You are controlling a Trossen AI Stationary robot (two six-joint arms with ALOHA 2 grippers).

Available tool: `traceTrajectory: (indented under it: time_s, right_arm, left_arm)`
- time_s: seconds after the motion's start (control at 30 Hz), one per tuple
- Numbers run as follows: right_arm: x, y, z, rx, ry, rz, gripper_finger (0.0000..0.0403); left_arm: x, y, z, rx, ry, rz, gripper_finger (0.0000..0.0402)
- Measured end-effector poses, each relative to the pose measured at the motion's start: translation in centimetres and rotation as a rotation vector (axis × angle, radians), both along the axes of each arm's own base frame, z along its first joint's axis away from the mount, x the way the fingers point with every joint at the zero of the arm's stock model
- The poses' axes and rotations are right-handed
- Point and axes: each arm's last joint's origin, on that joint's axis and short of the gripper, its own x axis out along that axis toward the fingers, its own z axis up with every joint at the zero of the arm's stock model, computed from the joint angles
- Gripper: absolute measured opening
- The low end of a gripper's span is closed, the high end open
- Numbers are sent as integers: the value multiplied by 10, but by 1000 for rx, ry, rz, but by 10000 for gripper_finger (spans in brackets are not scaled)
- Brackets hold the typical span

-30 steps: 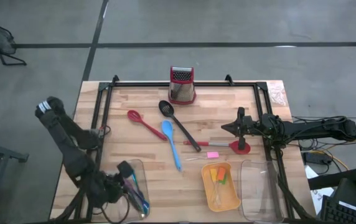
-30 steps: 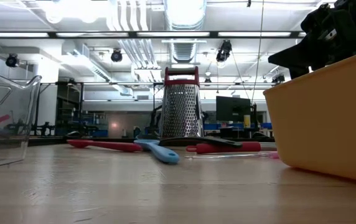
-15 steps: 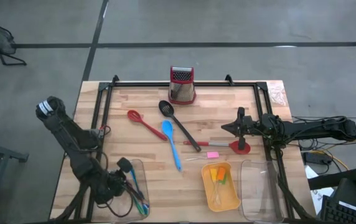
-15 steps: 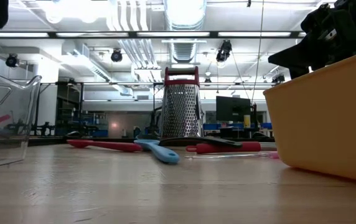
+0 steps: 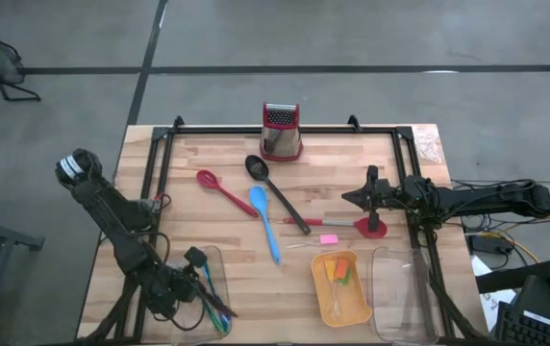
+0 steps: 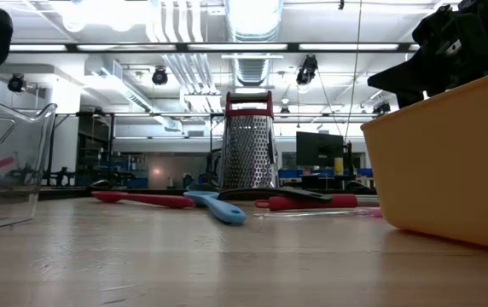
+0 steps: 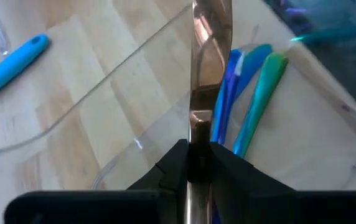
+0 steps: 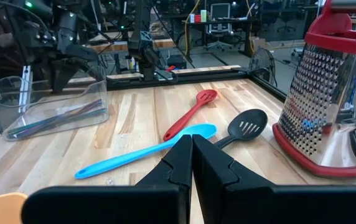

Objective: Pick & Place Kitchen Items
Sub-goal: Put the gold knife into the left transparent bin, then put the black serving spoon into the right transparent bin

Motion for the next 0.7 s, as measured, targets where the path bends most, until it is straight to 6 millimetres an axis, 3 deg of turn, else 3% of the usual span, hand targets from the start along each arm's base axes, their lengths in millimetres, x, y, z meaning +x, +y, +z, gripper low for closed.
traceTrajectory:
  time_s: [0.43, 0.7]
  right_arm:
    - [0, 0, 0, 0, 0, 0, 8]
    - [0, 0, 0, 0, 0, 0, 8]
  left_arm:
    - [0, 3, -2, 14, -35, 82, 156]
    - [2, 0, 19, -32, -95, 72, 161]
